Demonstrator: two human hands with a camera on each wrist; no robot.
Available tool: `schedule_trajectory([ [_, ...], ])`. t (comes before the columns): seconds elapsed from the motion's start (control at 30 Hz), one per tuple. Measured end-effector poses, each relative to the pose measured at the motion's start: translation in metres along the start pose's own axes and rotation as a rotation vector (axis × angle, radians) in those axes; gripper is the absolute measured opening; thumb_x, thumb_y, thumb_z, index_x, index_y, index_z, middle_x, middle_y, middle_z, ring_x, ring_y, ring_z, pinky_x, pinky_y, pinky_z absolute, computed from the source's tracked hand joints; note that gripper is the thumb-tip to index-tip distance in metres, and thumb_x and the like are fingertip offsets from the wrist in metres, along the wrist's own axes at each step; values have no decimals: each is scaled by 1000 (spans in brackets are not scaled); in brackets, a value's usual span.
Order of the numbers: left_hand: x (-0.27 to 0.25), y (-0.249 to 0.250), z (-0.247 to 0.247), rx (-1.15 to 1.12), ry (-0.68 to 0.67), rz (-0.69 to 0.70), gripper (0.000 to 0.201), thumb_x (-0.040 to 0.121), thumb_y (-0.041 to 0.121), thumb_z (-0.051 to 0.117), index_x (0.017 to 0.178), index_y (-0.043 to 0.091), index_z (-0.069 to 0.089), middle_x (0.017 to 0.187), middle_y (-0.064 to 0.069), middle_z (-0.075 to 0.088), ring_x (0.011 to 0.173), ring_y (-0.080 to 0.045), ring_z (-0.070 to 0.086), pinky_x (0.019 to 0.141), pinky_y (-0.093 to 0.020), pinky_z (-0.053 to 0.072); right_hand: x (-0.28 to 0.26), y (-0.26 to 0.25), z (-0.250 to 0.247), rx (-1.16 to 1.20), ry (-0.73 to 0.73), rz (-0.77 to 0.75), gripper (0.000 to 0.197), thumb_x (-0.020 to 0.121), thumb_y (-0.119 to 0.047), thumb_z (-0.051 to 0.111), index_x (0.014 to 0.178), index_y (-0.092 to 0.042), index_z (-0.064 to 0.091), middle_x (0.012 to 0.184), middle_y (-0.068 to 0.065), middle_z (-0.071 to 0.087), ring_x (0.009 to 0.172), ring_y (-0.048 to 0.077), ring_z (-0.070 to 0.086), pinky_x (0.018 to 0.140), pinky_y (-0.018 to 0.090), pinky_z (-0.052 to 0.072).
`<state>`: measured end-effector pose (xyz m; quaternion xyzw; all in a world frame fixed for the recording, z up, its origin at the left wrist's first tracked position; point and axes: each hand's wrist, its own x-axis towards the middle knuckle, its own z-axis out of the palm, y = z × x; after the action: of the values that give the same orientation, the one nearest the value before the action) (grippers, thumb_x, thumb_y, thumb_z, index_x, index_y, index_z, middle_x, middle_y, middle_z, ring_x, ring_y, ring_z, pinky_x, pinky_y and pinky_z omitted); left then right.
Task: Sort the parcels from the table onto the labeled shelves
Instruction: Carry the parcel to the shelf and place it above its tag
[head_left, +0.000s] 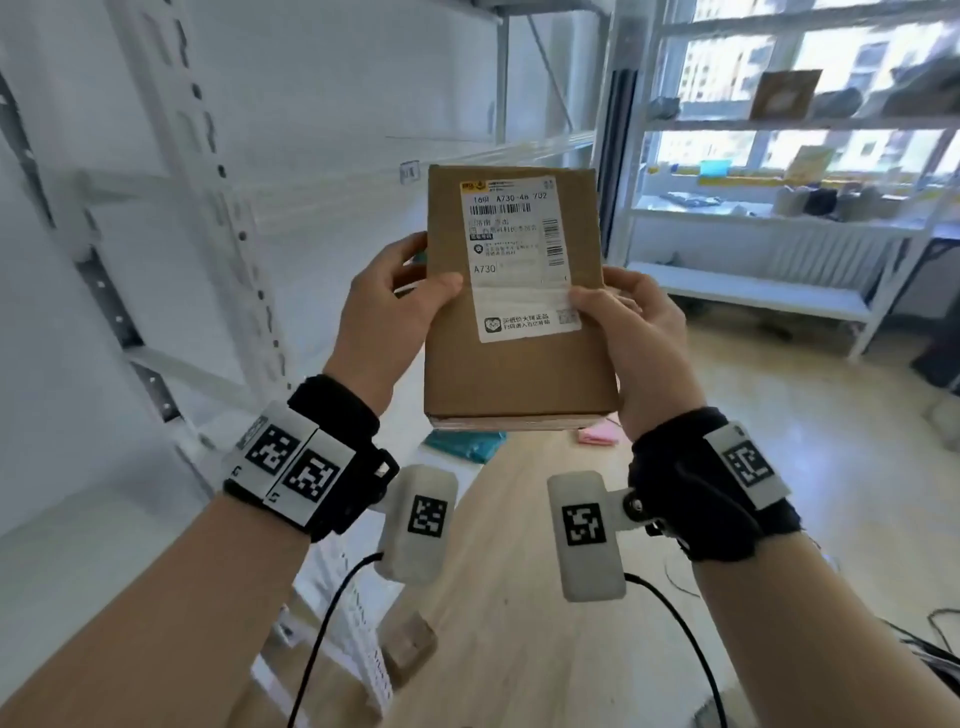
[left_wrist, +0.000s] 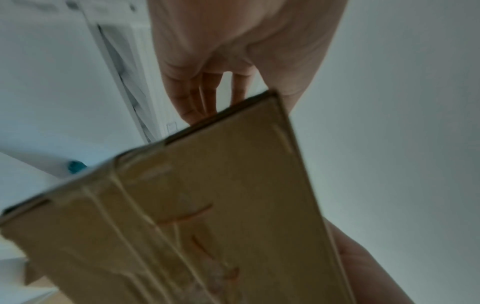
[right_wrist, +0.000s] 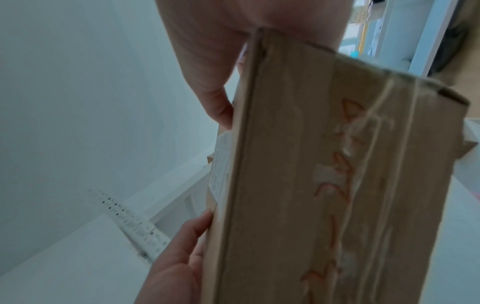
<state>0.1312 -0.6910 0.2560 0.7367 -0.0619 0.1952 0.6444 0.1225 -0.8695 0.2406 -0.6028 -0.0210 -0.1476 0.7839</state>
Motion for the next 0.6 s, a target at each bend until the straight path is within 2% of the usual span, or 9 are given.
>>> schedule_trajectory([
  [0.1, 46, -11, 36, -32, -39, 30, 50, 85, 17, 63, 135, 19, 54, 121, -6, 66, 111, -23, 64, 93, -38, 54, 49, 0, -12, 6, 56, -25, 21, 84, -11, 66, 103, -18, 62, 86, -5, 72, 66, 5, 67, 56, 19, 54],
  [0.2, 104, -20, 67, -71, -63, 65, 48, 87, 15, 61, 135, 22, 54, 118, -5, 67, 109, -20, 64, 89, -32, 55, 108, 0, -18, 6, 86, -56, 27, 85, -12, 65, 111, -16, 63, 91, -2, 71, 71, 8, 67, 58, 19, 55],
  [0.33, 186, -32, 101, -129, -52, 90, 48, 87, 11, 61, 133, 23, 53, 123, -5, 65, 113, -19, 62, 90, -31, 55, 199, 1, -16, -10, 110, -89, 29, 84, -13, 65, 113, -16, 66, 102, 6, 74, 83, 16, 68, 76, 31, 59],
  [0.4, 222, -41, 116, -128, -51, 106, 49, 88, 10, 60, 134, 21, 52, 127, -4, 63, 116, -18, 60, 92, -30, 54, 242, 4, -15, -12, 113, -95, 31, 85, -13, 64, 116, -17, 67, 106, 7, 74, 86, 18, 68, 81, 34, 59],
  [0.47, 256, -49, 131, -125, -54, 119, 50, 88, 11, 60, 135, 21, 50, 130, -2, 62, 118, -17, 59, 93, -31, 54, 280, 8, -15, -1, 106, -102, 32, 85, -13, 63, 117, -17, 67, 106, 7, 74, 86, 18, 68, 80, 34, 60],
  [0.6, 314, -66, 160, -121, -35, 107, 55, 80, 20, 62, 134, 23, 52, 127, -2, 64, 116, -20, 61, 92, -37, 55, 349, 18, -20, -3, 68, -98, 35, 86, -13, 61, 121, -17, 65, 104, 4, 75, 83, 15, 69, 69, 26, 60],
])
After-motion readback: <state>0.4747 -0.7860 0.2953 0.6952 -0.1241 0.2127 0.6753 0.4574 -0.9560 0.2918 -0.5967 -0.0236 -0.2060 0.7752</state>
